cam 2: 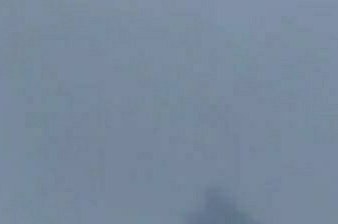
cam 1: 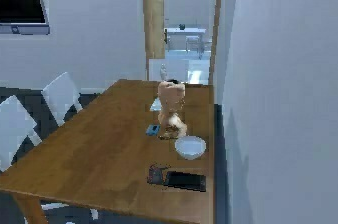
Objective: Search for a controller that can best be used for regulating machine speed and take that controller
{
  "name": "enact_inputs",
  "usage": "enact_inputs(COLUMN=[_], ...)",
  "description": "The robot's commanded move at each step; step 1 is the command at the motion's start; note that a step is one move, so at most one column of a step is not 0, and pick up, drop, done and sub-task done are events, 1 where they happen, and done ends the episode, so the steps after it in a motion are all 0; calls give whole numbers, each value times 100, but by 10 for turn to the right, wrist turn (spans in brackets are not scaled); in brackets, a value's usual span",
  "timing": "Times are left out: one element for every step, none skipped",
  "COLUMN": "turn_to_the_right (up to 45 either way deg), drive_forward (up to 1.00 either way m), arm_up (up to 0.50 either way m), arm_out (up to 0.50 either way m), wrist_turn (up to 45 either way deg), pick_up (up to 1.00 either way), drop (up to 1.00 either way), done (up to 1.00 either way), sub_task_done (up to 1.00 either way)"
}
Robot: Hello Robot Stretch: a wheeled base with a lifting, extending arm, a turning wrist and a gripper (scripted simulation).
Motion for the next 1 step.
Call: enact_inputs(turn_to_the_right=[450], drive_forward=[0], arm_up=[0], arm_out=[0], wrist_turn=[0], pick_up=[0], drop=[0], done=[0], sub_task_done=[0])
